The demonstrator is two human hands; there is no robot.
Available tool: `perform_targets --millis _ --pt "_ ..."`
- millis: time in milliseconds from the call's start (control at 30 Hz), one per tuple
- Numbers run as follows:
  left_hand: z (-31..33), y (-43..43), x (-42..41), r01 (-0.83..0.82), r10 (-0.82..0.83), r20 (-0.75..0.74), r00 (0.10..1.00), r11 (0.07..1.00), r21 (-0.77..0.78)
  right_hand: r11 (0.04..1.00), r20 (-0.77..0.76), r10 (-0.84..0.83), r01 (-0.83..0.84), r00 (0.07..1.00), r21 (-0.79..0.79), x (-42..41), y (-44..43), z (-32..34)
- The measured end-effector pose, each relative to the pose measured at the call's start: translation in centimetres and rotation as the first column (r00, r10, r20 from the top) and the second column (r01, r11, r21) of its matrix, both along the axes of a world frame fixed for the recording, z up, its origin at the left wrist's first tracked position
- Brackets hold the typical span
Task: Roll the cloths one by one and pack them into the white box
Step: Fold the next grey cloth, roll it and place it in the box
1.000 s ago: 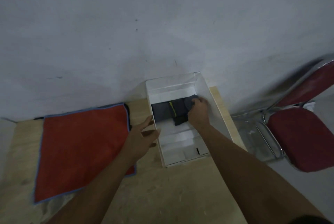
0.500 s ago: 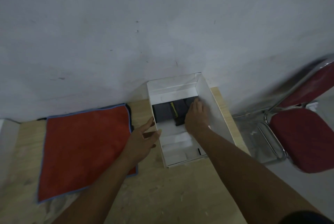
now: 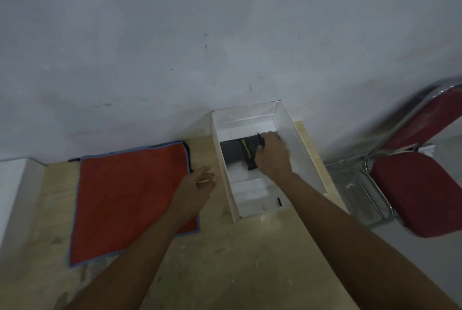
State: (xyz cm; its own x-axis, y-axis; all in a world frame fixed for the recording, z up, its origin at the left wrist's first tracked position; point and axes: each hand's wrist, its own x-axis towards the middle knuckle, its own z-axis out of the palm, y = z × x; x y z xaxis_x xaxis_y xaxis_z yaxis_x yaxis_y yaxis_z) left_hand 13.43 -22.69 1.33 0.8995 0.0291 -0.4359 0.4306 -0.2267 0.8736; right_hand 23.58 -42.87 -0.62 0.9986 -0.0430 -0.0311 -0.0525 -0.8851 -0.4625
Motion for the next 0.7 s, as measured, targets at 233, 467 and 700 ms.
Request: perform_targets --millis 233,467,700 --pt "-0.7 5.9 -4.9 -0.064 0.059 0.031 0.998 0.975 0.213 0.896 0.233 0.13 -0.215 0.964 0.388 -8.0 8.0 5.6" --pt "-4.0 13.7 -11.2 -0.217 0.239 -0.009 0.971 0.896 0.388 0.874 0.032 0.261 -0.25 0.965 0.416 -15.0 14.5 0.4" --pt "-7.7 21.1 -16.4 -0.24 0.412 -0.184 0.892 0.777 0.581 0.972 -0.345 0.028 0.055 0.938 0.228 -17.6 17.0 -5.3"
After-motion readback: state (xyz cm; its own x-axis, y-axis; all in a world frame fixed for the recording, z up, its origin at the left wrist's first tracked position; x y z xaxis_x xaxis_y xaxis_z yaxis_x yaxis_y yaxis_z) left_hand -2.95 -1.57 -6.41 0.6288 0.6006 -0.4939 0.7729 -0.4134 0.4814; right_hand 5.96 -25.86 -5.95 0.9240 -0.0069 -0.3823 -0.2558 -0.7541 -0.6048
